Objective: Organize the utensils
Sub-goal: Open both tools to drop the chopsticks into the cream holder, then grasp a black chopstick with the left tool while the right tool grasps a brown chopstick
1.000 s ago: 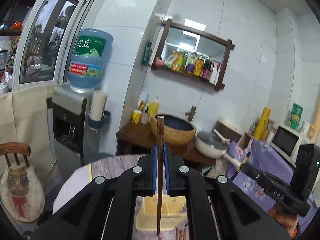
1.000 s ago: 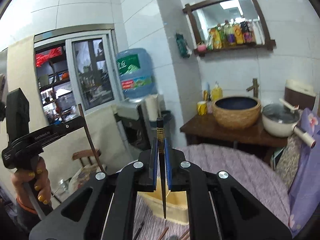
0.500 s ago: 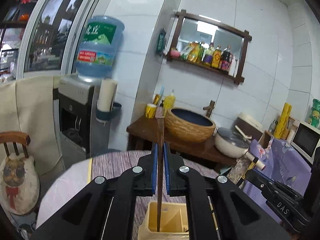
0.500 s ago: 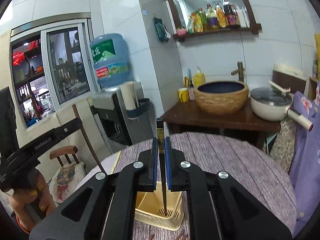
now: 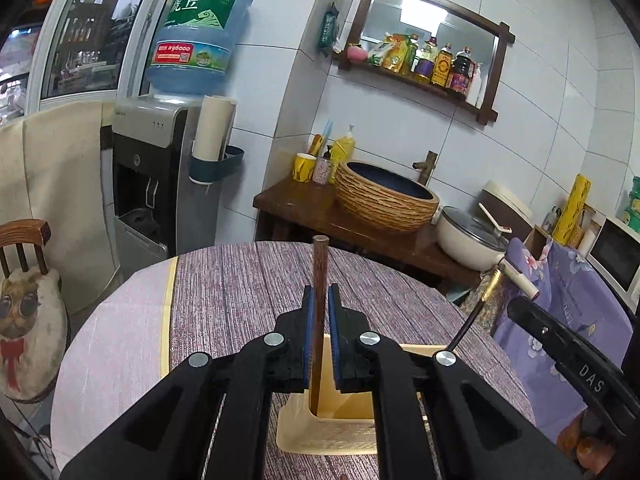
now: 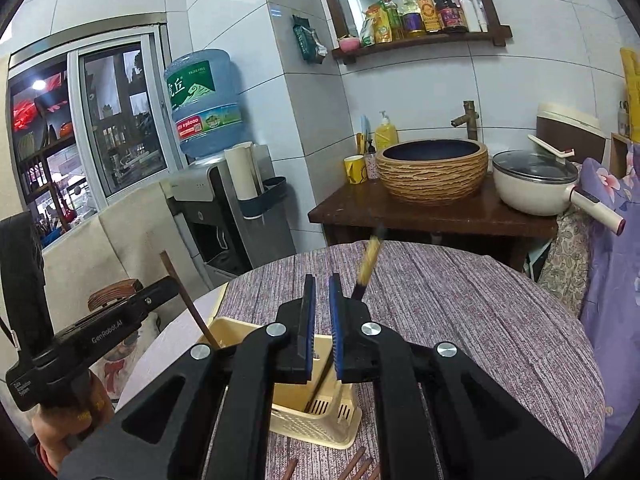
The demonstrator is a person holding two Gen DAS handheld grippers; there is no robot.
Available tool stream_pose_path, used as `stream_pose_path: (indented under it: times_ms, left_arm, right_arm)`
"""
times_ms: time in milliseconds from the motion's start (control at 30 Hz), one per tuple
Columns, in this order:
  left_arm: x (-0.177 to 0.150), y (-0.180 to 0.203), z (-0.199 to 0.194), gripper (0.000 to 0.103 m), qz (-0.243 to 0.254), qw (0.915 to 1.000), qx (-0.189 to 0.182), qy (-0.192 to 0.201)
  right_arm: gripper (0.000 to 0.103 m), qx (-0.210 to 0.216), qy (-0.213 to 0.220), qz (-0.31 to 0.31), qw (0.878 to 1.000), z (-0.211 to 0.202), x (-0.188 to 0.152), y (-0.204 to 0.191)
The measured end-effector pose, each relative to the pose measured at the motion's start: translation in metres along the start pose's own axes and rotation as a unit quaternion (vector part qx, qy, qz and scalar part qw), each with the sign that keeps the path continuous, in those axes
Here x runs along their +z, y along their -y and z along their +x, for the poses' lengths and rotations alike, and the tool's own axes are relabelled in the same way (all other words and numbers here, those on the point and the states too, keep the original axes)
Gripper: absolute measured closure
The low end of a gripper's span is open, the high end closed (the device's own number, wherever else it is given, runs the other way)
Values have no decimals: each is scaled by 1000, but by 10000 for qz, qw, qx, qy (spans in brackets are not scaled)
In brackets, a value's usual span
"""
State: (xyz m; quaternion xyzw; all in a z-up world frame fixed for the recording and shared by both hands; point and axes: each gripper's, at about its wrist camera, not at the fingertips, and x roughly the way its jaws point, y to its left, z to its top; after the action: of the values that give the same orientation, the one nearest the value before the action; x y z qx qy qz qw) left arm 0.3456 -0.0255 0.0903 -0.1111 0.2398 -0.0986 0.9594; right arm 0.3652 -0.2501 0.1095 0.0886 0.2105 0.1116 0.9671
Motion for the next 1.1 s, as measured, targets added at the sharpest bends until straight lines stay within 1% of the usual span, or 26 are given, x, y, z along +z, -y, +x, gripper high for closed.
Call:
stream_pose_path:
  times_ms: [33,67,100,133,167,200,267,300,333,433,533,600,667,733,800,867,933,1000,1100]
  left_arm:
    - [-1,0,-2,74,34,10000,9,7]
    - [-3,0,-6,48,46,10000,-1,38]
    - [-4,-1,-10,38,18,10000,-11,97]
    - [-7,-4,-17,32,-46,9998,-32,199]
    - [-10,-5,-22,30,-65,9997,-64,234]
    - [-12,-5,-26,28,-47,9997,-102,215]
    - [-22,-8,-35,23,9,9999,-98,109]
    - [-28,-10,-39,22,20,10000,-60,74]
    - [-35,-14,-42,20,21,10000,8,12]
    - [-59,-26,-46,20,29,9991,276,-327]
    - [-86,-43,-44,22,-32,9952,621,-752]
    - [-105,-52,-39,25,-26,9918,710,-1063]
    - [-121,-59,-36,34,-101,9878,749,-1359]
    - [-136,-65,-33,38,-195,9844,717,-1595]
    - [-147,-68,-31,41,-196,9818,804,-1709]
    - [-157,-68,-30,47,-198,9794,815,-1838]
    - [-163,-65,-28,49,-190,9780,763,-1933]
    - [-167,-59,-28,52,-65,9772,767,-1977]
    - [-171,-50,-27,58,93,9762,678,-2058]
  right_arm:
    - [92,-36,18,-39,10000,-2,-1,0]
    - [82,-92,47,-100,9999,-5,-4,-1]
    - [73,-162,82,-147,9997,-8,-6,-3]
    - [52,-245,152,-177,9994,-14,-10,-3]
    - [47,-305,232,-185,9991,-20,-14,-3]
    - [45,-378,284,-231,9986,-27,-19,-4]
    - [45,-478,228,-346,9980,-35,-30,-4]
    - [45,-540,163,-361,9978,-38,-38,-3]
    - [42,-590,51,-364,9976,-39,-46,-1]
    - [41,-828,-440,-346,9950,-37,-77,7]
    - [41,-1078,-906,-212,9898,-33,-110,19]
    - [41,-1090,-1280,-14,9858,-29,-134,27]
    - [41,-1153,-1559,77,9810,-25,-154,31]
    - [41,-1244,-1704,46,9775,-24,-170,31]
    - [41,-1269,-1813,46,9752,-23,-181,29]
    - [41,-1201,-1896,86,9745,-22,-188,27]
    - [41,-1212,-1923,49,9738,-21,-191,23]
    - [41,-1213,-1944,20,9734,-20,-193,19]
    - [47,-1177,-2049,5,9717,-14,-195,13]
